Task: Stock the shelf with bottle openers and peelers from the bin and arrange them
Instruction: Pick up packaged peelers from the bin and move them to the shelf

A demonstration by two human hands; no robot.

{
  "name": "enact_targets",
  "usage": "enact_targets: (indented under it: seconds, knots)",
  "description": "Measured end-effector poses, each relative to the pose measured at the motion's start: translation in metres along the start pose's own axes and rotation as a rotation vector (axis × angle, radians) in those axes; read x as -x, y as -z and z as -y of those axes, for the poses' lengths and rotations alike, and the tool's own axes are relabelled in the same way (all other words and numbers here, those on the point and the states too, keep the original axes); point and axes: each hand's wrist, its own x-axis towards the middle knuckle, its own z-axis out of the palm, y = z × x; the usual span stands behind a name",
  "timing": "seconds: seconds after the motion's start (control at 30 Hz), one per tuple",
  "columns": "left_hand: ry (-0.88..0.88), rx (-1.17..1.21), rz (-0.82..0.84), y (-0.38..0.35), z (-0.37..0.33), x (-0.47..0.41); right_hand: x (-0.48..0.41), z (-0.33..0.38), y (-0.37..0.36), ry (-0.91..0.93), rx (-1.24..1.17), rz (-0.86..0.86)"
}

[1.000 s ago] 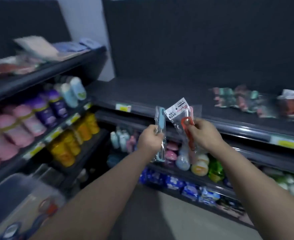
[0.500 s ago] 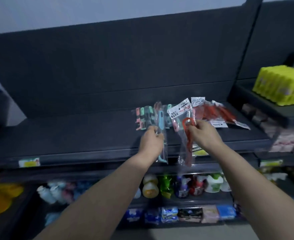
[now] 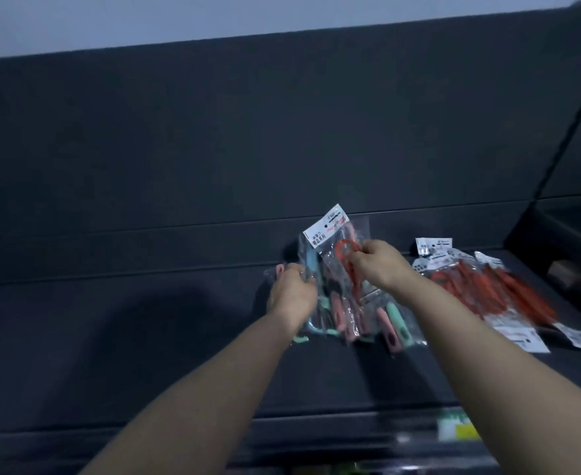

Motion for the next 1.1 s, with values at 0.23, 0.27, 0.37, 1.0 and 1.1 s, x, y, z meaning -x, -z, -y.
enact_targets:
  seconds: [0.23,0.27,0.37,1.0,1.1]
  knots:
    - [-0.040,-0.293,-0.038,-0.010,0.011,-0.038,-0.027,-0.027,-0.010,-0.015,-0.061,-0.023]
    - [-0.059,-0.273,-0.069,-0.011,0.006,-0.041,-0.026,-0.028,-0.001,-0.027,-0.077,-0.086]
    - [-0.172,-0.228,-0.109,-0.021,-0.018,-0.044,-0.020,-0.041,0.033,-0.072,-0.012,-0.219]
    - [-0.264,-0.288,-0.117,-0.078,-0.086,0.017,0.017,-0.121,0.092,0.014,0.695,-0.259]
    - [-0.203,-0.507,-0.158,-0.063,-0.076,0.029,0.023,-0.105,0.083,0.168,0.738,-0.215]
